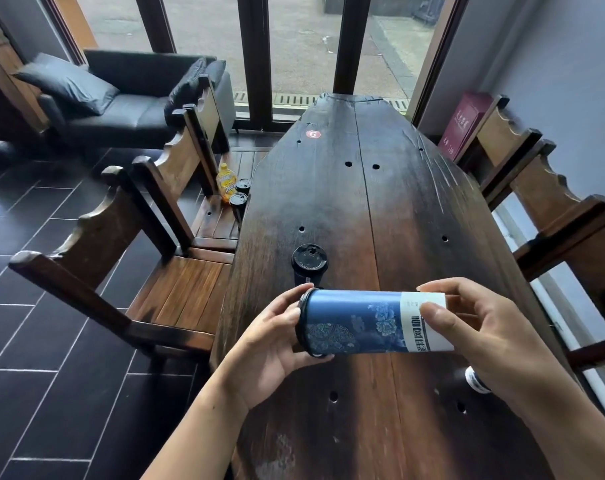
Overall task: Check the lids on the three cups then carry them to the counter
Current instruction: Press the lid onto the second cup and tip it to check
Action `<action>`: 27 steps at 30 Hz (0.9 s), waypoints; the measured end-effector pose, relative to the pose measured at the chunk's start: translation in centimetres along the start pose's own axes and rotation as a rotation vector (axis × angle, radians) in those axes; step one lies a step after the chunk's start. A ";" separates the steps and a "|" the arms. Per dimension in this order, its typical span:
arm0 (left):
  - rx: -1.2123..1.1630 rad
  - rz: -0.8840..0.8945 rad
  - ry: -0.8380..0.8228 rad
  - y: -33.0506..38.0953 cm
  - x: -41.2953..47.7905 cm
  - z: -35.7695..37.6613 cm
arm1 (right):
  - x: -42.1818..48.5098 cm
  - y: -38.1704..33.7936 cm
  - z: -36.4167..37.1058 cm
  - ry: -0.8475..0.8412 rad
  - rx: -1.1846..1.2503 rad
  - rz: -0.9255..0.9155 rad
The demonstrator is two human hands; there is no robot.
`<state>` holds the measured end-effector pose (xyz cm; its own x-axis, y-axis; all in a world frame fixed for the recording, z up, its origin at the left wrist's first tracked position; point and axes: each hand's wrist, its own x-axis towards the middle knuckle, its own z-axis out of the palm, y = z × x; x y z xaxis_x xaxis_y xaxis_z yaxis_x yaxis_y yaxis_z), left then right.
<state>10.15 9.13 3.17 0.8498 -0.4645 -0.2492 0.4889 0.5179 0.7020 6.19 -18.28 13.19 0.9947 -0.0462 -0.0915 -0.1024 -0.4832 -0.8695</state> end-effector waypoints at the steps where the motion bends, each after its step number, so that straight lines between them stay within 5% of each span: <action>1: 0.015 -0.037 0.016 0.1 0.1 0.2 | -0.2 -0.1 -0.1 -0.001 -0.014 -0.018; 9: 0.347 -0.415 0.053 0.8 0.6 1.2 | -0.9 -0.3 0.1 -0.044 -0.072 -0.146; 27: 0.122 -0.164 -0.025 0.4 0.1 1.3 | -0.5 0.3 -0.1 -0.046 -0.086 -0.126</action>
<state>10.16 8.41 4.27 0.7548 -0.5538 -0.3516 0.5918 0.3436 0.7292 5.68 -18.47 12.95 0.9982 0.0585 -0.0087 0.0254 -0.5555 -0.8311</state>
